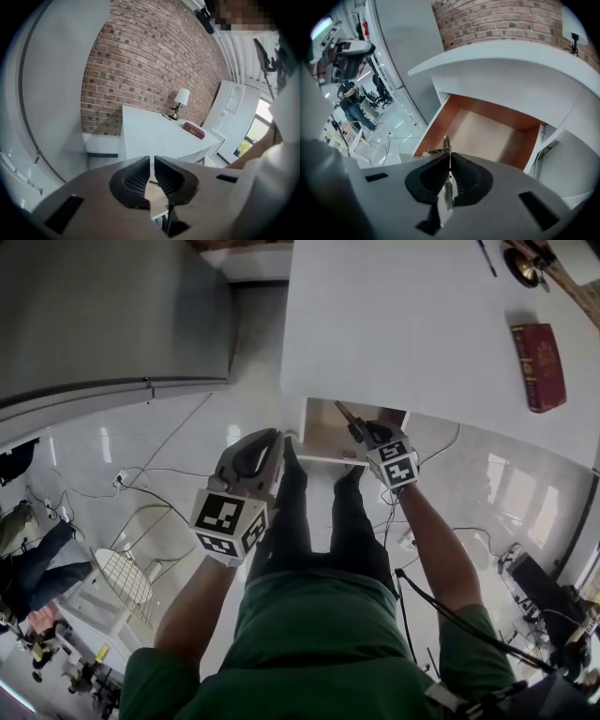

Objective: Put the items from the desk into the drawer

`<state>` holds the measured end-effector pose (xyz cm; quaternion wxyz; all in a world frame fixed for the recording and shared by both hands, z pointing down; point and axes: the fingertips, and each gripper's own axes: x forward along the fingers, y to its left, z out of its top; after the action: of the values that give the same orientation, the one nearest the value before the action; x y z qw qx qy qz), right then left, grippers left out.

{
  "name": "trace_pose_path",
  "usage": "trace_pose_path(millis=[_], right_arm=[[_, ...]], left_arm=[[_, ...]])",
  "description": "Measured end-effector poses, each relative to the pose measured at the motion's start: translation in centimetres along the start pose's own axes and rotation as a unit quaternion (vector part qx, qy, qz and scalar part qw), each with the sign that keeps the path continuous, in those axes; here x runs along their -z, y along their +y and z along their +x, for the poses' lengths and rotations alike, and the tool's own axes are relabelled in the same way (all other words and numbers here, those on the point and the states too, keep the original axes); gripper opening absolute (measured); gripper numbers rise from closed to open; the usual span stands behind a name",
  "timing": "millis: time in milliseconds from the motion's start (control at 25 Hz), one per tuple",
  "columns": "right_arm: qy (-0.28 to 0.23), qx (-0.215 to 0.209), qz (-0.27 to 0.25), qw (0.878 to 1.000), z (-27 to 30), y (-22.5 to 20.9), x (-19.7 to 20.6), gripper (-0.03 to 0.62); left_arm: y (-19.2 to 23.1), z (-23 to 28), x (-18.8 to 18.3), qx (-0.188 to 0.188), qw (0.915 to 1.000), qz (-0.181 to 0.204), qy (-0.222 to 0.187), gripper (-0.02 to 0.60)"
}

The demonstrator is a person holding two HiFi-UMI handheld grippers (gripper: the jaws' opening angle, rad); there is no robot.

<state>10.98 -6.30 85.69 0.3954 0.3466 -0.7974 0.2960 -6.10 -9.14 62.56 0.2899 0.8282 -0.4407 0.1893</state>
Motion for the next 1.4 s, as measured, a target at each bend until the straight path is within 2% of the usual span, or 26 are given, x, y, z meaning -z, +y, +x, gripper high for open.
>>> trace_pose_path(millis=[320, 600, 920, 960, 1000, 1080, 1200, 1400], right_arm=[[0.051, -0.008, -0.098, 0.994, 6.6, 0.6, 1.4, 0.015], [0.085, -0.028, -0.202, 0.975, 10.1, 2.3, 3.6, 0.015], [0.137, -0.074, -0.262, 0.953, 11.7, 4.2, 6.8, 0.019], [0.147, -0.078, -0.265, 0.950, 11.8, 4.1, 7.3, 0.026], [0.154, -0.079, -0.265, 0.949, 11.9, 4.1, 7.6, 0.062], [0.156, -0.076, -0.255, 0.951, 11.9, 4.0, 7.5, 0.096], [0.141, -0.060, -0.229, 0.961, 11.4, 3.4, 6.6, 0.142], [0.112, -0.041, -0.189, 0.975, 9.0, 2.3, 4.8, 0.139]], left_arm=[[3.0, 1.2, 4.0, -0.013, 0.9996, -0.016, 0.016, 0.026], [4.7, 0.9, 6.5, -0.025, 0.9988, -0.031, 0.028, 0.026], [4.6, 0.4, 7.7, -0.022, 0.9981, -0.043, 0.037, 0.026], [4.5, 0.5, 7.8, -0.021, 0.9981, -0.044, 0.037, 0.026], [4.5, 0.5, 7.8, -0.021, 0.9981, -0.044, 0.037, 0.026], [4.4, 0.5, 7.8, -0.019, 0.9981, -0.045, 0.037, 0.026], [4.2, 0.5, 7.6, -0.017, 0.9983, -0.044, 0.035, 0.026], [3.5, 0.8, 6.1, -0.014, 0.9988, -0.042, 0.023, 0.026]])
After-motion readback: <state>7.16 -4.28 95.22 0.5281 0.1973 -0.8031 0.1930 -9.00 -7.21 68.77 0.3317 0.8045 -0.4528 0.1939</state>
